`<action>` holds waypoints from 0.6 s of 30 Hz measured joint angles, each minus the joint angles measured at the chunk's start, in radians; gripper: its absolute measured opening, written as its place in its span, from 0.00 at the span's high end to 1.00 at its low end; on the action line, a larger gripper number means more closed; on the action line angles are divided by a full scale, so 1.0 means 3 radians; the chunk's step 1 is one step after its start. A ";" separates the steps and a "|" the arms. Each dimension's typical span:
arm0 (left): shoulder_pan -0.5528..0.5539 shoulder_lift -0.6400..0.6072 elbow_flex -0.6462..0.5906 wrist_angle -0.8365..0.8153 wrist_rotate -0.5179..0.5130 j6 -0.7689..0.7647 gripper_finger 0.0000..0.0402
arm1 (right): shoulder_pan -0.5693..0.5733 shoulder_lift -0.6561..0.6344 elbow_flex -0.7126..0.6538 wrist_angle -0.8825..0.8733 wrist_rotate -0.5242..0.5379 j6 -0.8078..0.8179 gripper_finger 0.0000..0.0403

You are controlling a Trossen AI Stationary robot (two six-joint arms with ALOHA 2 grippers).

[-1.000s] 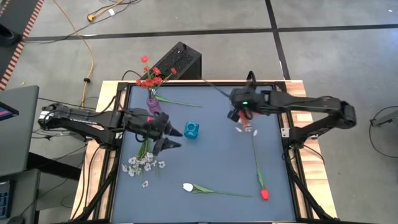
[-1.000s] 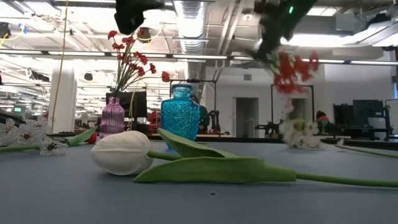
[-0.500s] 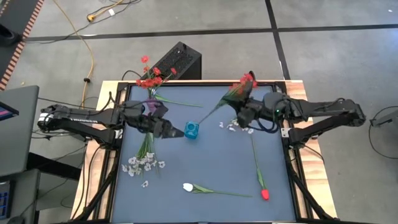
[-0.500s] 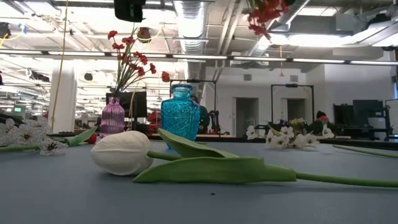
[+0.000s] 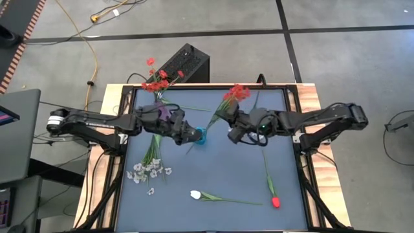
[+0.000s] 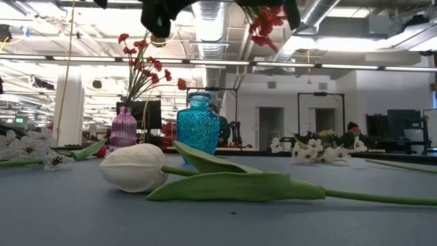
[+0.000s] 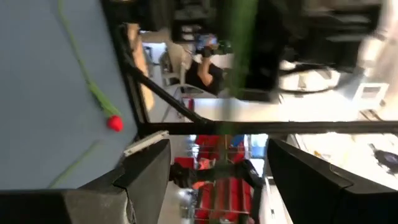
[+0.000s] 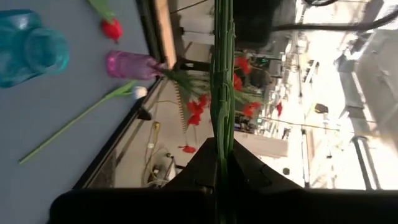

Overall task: Sort flowers into vase by color
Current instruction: Put the red flowers into the purple vase

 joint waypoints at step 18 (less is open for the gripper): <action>0.0019 0.0253 0.0000 0.0365 0.0010 0.0006 0.36 | 0.0066 0.0165 0.0002 0.0040 -0.0557 -0.0067 0.89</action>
